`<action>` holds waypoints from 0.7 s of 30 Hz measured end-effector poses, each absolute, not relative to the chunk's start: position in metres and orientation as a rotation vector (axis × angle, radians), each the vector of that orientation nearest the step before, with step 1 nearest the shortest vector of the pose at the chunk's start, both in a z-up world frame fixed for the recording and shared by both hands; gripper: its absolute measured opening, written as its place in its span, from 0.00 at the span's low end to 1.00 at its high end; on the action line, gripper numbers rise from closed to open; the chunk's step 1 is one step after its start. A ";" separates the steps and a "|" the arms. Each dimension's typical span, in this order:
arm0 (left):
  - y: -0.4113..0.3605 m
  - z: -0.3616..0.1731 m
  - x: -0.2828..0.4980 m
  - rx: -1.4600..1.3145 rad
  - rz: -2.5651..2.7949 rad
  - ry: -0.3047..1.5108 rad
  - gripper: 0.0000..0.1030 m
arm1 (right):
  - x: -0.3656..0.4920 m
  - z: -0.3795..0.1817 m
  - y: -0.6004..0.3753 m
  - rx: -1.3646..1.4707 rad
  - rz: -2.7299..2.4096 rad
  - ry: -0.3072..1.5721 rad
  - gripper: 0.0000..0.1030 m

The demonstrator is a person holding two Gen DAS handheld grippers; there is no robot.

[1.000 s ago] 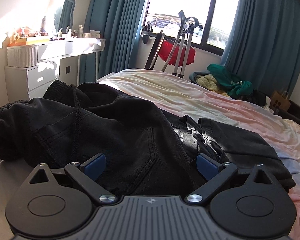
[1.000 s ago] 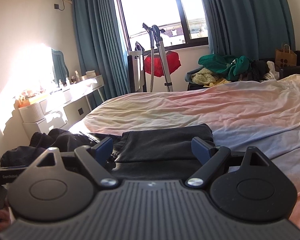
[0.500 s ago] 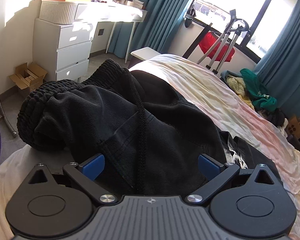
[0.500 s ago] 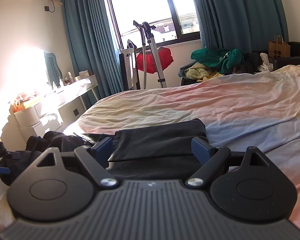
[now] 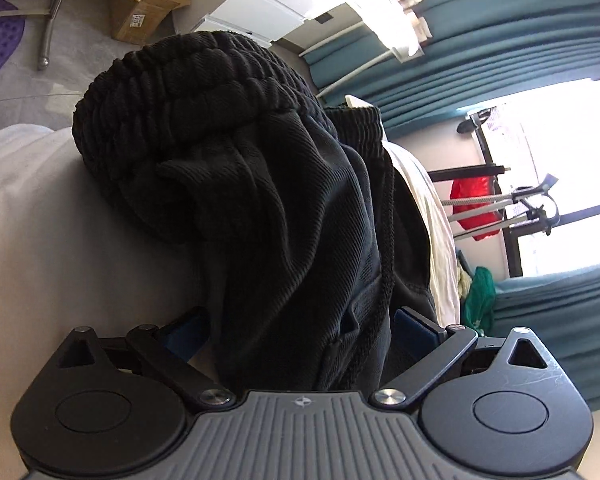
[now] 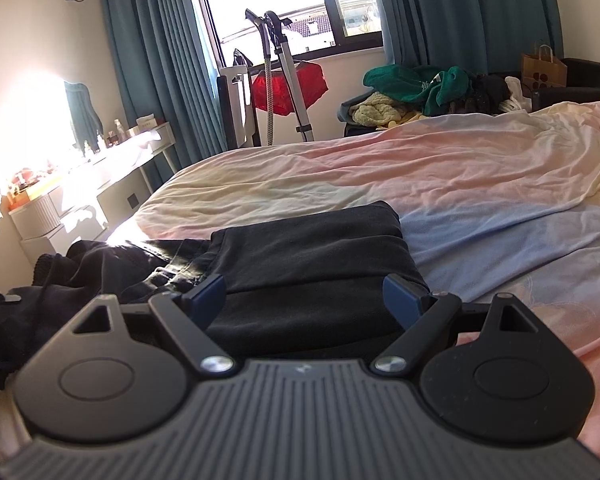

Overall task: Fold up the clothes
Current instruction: 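Grasp the ribbed waistband end with the left gripper and lift it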

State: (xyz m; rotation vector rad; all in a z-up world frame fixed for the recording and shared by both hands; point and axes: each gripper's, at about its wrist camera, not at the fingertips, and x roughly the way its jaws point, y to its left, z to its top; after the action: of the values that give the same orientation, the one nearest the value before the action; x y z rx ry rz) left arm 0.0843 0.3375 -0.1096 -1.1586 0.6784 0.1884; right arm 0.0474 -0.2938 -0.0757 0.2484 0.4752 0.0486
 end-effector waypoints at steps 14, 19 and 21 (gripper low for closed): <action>0.368 -0.119 0.100 -1.168 0.295 0.520 0.81 | 0.094 -0.106 -0.257 0.117 0.121 0.469 0.84; 0.360 -0.121 0.108 -1.163 0.304 0.504 0.71 | 0.111 -0.138 -0.259 0.131 0.120 0.577 0.85; 0.361 -0.119 0.110 -1.147 0.305 0.509 0.66 | 0.111 -0.138 -0.259 0.149 0.120 0.580 0.86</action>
State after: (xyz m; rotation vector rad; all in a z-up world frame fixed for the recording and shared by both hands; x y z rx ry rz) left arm 0.1104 0.3606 -0.1190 -1.1474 0.5091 0.3046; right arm 0.1112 -0.2592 -0.1384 0.1492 0.5802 0.1200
